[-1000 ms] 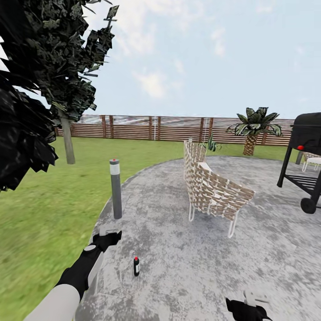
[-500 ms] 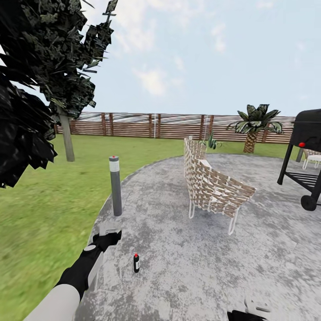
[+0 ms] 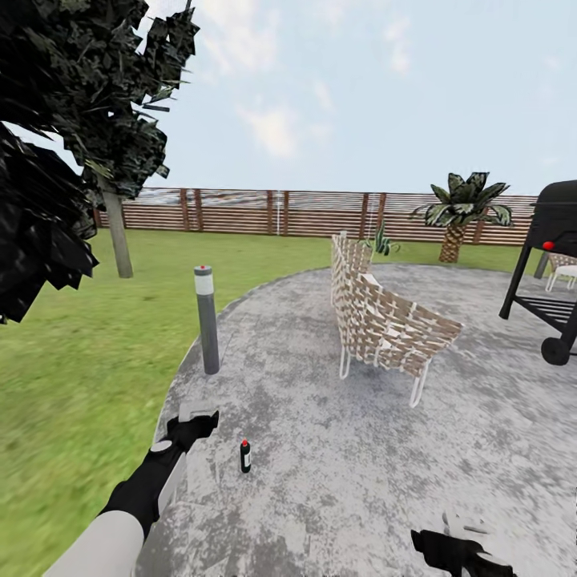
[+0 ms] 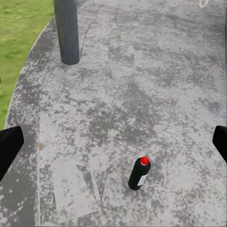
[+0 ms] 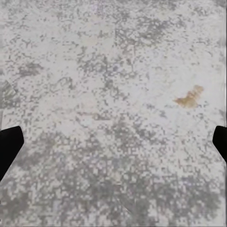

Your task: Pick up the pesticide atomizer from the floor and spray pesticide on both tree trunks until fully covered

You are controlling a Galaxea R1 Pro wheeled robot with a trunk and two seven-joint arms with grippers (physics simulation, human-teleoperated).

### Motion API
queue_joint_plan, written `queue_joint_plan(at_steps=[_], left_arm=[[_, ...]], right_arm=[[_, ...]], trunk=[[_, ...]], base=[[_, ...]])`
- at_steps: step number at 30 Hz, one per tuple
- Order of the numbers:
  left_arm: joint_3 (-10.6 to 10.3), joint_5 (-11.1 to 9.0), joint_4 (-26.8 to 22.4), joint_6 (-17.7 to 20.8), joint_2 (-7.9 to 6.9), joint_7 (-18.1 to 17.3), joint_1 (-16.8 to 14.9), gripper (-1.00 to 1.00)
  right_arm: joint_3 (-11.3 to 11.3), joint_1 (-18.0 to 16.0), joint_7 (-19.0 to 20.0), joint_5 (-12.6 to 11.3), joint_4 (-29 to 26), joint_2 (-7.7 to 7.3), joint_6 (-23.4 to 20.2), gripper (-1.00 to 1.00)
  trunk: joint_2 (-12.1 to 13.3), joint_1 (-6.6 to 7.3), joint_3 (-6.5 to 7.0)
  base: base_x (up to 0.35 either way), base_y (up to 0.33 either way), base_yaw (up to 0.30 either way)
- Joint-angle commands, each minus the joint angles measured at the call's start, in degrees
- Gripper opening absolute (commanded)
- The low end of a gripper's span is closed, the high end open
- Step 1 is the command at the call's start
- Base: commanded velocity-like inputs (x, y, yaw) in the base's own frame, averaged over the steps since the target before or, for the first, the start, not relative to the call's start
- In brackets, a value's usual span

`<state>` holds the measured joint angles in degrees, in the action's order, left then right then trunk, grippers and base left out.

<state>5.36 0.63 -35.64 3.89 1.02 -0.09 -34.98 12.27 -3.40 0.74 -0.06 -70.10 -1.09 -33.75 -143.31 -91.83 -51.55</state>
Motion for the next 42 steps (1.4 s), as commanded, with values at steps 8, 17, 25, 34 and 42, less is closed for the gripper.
queue_joint_plan(at_steps=[8,17,25,34,42], left_arm=[[-0.20,-0.11,0.16,-7.16,0.34,0.00,0.00,1.00],[-0.19,-0.02,0.22,-7.93,0.39,0.00,0.00,1.00],[-0.17,-0.01,0.22,-7.93,0.39,0.00,0.00,1.00],[-1.35,0.24,0.22,-7.89,0.37,0.00,0.00,1.00],[-10.88,2.94,0.39,-7.76,0.21,0.03,0.00,1.00]], right_arm=[[-0.05,0.01,-0.03,0.06,-1.81,-0.19,-0.05,1.00],[-0.31,0.02,0.00,-0.03,-2.06,-0.19,-0.09,1.00],[-0.40,-0.01,0.00,-0.03,-2.06,-0.14,-0.09,1.00],[-0.41,-0.01,-0.02,-0.03,-2.06,-0.14,-0.09,1.00],[-0.41,0.00,-0.03,-0.02,-2.06,-0.14,-0.09,1.00]], trunk=[[-0.11,-0.20,-2.49],[-0.23,-0.44,-5.28],[-0.34,-0.64,-7.75],[-0.46,-0.87,-10.54],[-0.57,-1.08,-13.02]], base=[[0.000,0.000,0.065],[0.000,0.000,0.078],[0.000,0.000,0.071],[0.000,0.000,0.064],[0.000,0.000,0.052]])
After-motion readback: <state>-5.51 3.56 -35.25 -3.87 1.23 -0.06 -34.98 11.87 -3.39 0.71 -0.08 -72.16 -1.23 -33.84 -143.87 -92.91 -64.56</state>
